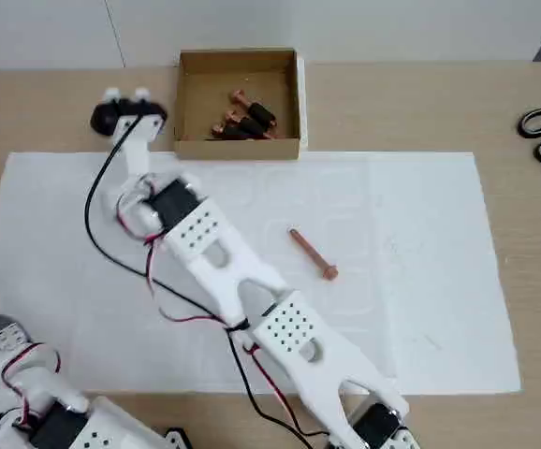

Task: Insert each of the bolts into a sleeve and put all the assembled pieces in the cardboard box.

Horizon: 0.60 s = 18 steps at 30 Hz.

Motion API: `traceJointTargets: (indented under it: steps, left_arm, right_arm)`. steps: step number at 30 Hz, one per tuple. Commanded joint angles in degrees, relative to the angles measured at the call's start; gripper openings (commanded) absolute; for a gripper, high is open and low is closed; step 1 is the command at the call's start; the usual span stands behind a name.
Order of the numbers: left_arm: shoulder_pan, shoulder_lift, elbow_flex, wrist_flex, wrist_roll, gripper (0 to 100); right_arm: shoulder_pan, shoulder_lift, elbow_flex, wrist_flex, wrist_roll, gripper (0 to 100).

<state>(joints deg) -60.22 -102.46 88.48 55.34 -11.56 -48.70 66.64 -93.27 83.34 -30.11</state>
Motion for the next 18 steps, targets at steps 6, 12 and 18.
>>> traceJointTargets:
  steps: [6,12,18]
  left_arm:
    - [16.26,-0.62,-3.03,4.66,0.0,18]
    - [23.65,-0.62,-4.53,4.48,0.09,18]
    - [29.63,-0.62,-4.62,3.96,10.11,18]
  right_arm:
    - [6.2,-9.63,-3.16,13.32,14.15,0.3]
    - [7.96,-18.07,-2.73,14.02,26.64,0.2]
    - [12.7,-28.09,8.26,14.46,30.95,0.2]
